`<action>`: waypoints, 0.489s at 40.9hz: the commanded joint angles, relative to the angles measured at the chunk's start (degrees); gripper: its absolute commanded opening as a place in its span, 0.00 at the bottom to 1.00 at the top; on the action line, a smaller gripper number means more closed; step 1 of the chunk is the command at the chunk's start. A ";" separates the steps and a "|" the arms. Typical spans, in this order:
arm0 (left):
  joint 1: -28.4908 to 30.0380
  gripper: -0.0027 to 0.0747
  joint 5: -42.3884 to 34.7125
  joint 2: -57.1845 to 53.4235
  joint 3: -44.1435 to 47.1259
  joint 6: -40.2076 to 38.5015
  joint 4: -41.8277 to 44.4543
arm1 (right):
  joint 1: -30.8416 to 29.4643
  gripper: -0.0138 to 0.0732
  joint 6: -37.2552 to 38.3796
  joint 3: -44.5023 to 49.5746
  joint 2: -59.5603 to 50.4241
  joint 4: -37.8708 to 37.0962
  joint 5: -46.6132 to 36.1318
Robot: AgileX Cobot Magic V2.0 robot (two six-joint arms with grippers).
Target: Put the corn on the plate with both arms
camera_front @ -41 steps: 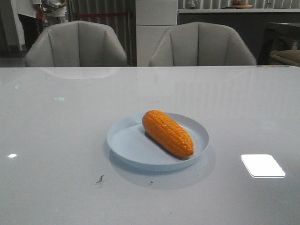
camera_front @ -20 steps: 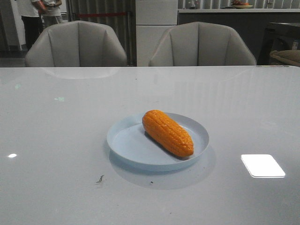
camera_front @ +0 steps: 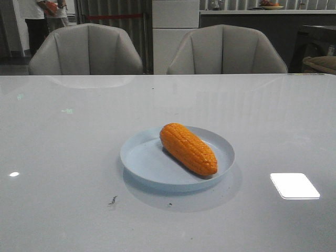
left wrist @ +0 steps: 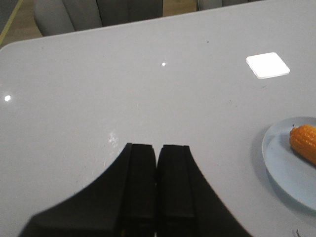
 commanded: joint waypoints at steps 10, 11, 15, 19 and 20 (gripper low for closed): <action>16.65 0.15 -23.67 -17.06 16.54 16.46 -17.78 | -0.39 0.86 -0.40 -1.52 -0.53 -0.07 -3.15; 17.46 0.15 -23.89 -18.32 17.72 16.46 -17.78 | -0.39 0.86 -0.40 -1.52 -0.53 -0.07 -3.15; 19.56 0.15 -25.33 -24.90 23.82 16.46 -16.48 | -0.39 0.86 -0.40 -1.52 -0.53 -0.07 -3.15; 19.59 0.15 -26.83 -33.55 30.67 16.46 -14.02 | -0.39 0.86 -0.40 -1.52 -0.53 -0.07 -3.15; 19.49 0.15 -26.87 -34.97 31.89 16.46 -14.02 | -0.39 0.86 -0.40 -1.52 -0.53 -0.07 -3.15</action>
